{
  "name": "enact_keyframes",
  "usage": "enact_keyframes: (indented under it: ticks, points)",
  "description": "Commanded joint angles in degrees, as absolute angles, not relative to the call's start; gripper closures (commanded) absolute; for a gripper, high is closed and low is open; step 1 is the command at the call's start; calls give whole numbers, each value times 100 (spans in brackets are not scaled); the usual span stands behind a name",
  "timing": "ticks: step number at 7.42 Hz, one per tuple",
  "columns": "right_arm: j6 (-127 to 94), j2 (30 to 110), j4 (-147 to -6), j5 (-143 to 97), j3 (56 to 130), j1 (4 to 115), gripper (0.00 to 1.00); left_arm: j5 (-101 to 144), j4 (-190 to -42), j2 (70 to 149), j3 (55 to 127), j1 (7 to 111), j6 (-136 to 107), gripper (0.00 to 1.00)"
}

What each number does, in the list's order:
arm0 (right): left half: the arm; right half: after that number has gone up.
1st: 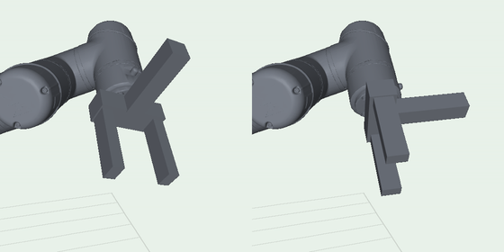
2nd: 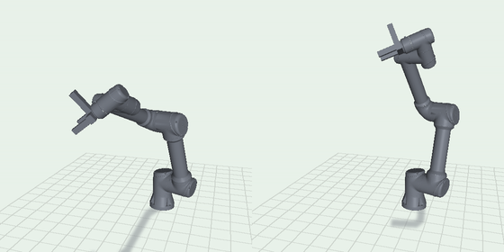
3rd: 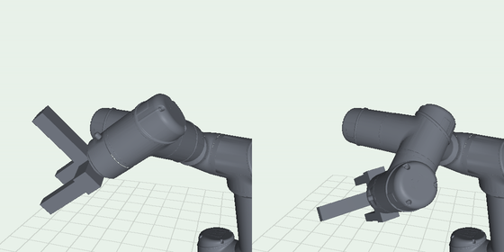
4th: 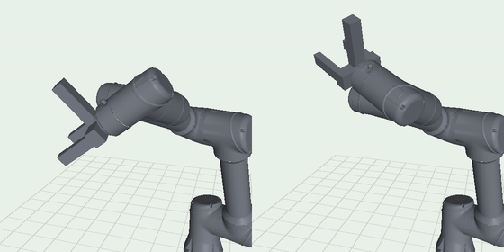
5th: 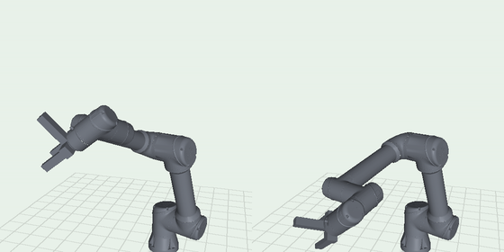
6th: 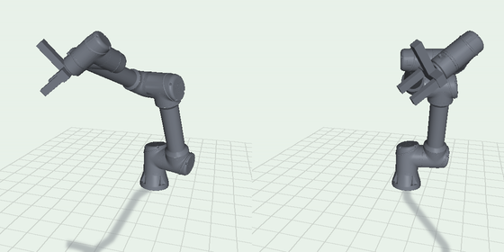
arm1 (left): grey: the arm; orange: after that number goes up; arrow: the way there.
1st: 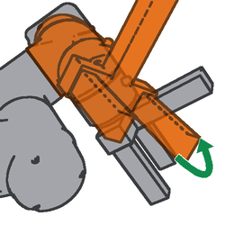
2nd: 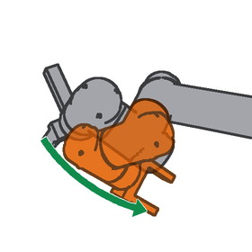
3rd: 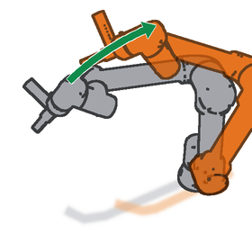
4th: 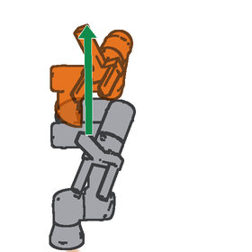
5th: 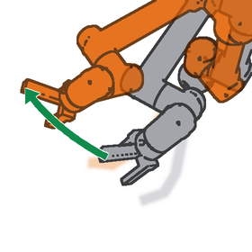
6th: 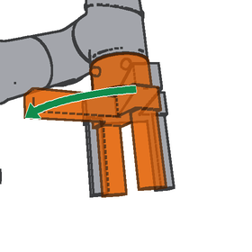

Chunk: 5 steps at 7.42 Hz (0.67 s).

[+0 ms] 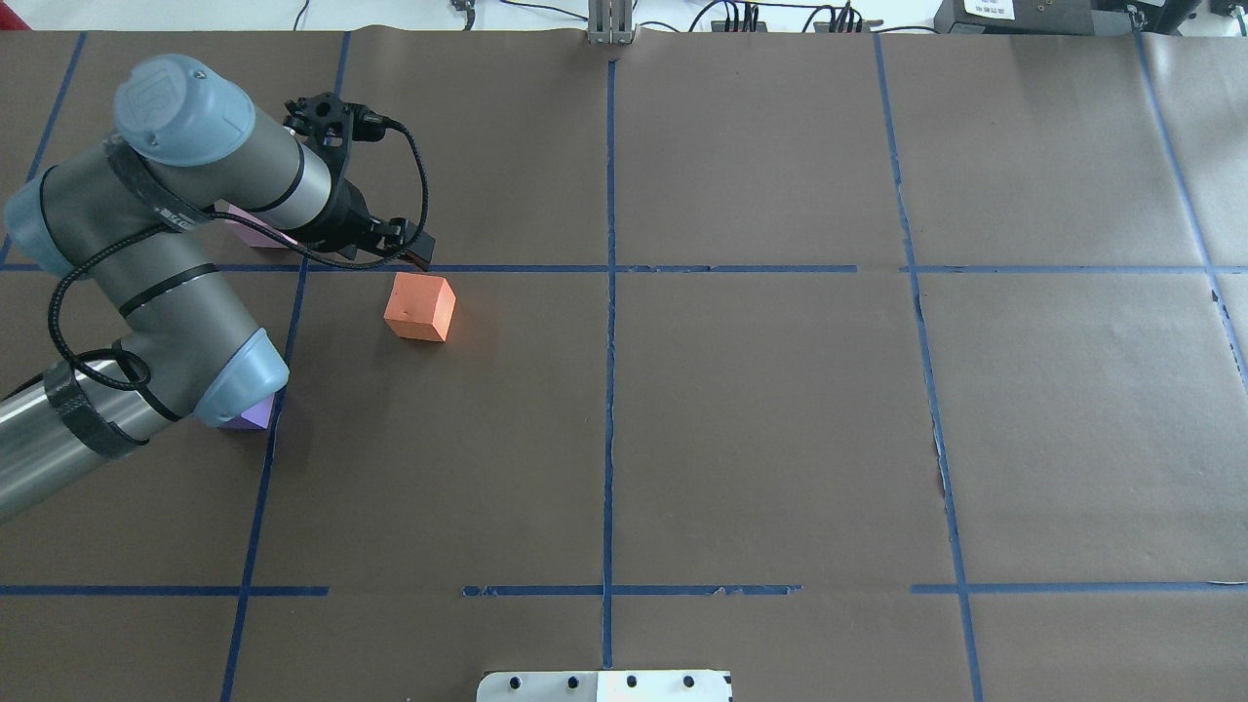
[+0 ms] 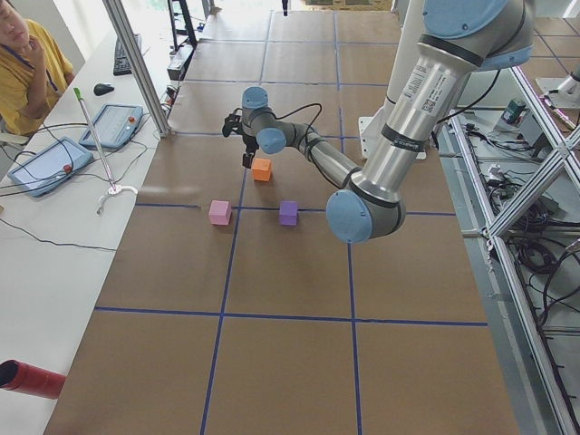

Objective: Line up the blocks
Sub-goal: 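Move the left gripper over the orange cube and lower it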

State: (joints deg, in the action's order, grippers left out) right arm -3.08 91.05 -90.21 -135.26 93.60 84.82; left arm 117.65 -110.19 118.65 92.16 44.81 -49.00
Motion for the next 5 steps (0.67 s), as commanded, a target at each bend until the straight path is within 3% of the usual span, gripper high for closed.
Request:
enact_keyframes:
  ticks: [1,5]
  points:
    - [-308,9105,-9026,-13526,9360,8481,0,11437,-11056,11813,9202,4141,-4887,0]
    - [-308,9105,-9018,-13526,9360,8481,0,10812,-10663,11926,9176,4105,-4948,0]
